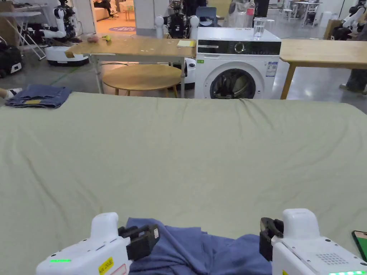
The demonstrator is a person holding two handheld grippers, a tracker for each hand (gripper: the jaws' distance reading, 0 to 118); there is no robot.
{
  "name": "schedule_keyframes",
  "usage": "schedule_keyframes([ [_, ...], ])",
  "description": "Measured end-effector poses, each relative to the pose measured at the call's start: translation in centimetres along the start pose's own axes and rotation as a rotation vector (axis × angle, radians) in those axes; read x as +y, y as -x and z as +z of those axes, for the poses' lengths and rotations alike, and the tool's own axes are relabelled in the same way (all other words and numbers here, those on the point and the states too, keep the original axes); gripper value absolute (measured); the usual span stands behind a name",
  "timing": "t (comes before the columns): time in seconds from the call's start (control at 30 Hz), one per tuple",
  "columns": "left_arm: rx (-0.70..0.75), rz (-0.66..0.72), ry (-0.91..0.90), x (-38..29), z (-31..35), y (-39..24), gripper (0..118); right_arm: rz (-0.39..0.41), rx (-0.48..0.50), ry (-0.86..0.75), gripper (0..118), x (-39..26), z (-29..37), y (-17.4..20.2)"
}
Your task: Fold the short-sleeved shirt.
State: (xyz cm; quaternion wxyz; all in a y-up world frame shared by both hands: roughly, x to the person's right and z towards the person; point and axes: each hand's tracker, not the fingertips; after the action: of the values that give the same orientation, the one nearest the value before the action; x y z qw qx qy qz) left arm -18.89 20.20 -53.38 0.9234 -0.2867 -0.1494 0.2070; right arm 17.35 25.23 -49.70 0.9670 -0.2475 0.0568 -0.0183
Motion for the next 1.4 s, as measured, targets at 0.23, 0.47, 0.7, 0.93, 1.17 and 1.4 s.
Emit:
schedule_keyframes([
  [0.23, -0.159, 0.473, 0.095, -2.6, -3.1, 9.1, 118, 0.025, 0.019, 0.023, 0, 0.2, -0.7, 1.3],
  [0.47, -0.381, 0.746, 0.099, -4.7, -7.2, 8.9, 59, 0.037, 0.004, 0.029, 0, 0.6, -0.3, 0.4],
  [0.7, -0.169, 0.66, -0.043, -2.5, -4.5, 7.9, 9, 0.03, -0.021, 0.027, 0, 0.9, -0.2, -0.4],
  [0.93, 0.12, 0.046, -0.097, 3.8, 1.5, 5.0, 9, 0.014, -0.022, 0.025, 0, 0.8, -0.5, -0.3],
  [1.17, 0.112, -0.514, 0.014, 0.4, -3.1, -9.9, 9, 0.035, -0.054, 0.022, 0, 0.1, 0.9, -1.5],
  [1.4, 0.141, -0.855, 0.269, -8.2, -11.6, -18.1, 11, 0.009, -0.108, 0.02, 0, -1.5, 3.0, -4.7],
])
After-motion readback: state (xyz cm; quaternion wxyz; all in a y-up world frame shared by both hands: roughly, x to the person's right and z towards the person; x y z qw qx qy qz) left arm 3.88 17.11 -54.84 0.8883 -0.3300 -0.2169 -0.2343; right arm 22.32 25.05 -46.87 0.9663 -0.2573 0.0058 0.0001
